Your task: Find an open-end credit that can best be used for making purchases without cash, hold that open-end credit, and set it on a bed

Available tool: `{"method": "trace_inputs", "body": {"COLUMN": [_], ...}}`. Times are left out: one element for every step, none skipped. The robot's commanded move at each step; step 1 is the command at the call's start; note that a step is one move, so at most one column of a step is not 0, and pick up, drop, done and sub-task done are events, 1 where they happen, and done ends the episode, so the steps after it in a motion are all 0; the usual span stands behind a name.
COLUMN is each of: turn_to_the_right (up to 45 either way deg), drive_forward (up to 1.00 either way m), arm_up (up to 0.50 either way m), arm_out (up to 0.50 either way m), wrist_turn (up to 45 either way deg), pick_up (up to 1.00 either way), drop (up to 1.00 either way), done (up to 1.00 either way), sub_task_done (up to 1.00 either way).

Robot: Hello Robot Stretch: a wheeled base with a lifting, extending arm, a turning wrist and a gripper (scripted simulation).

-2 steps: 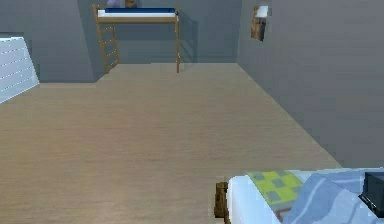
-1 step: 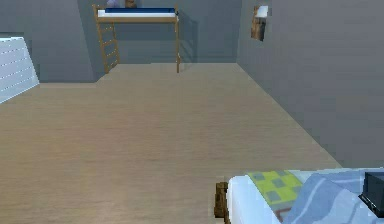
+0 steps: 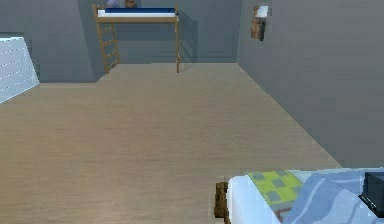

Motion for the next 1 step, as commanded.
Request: {"method": "trace_inputs", "body": {"turn_to_the_right": [0.0], "drive_forward": [0.00], "arm_up": [0.10], "arm_out": [0.00], "wrist_turn": [0.0], "pick_up": [0.00], "drop": [0.00], "done": [0.00], "sub_task_done": [0.00]}}
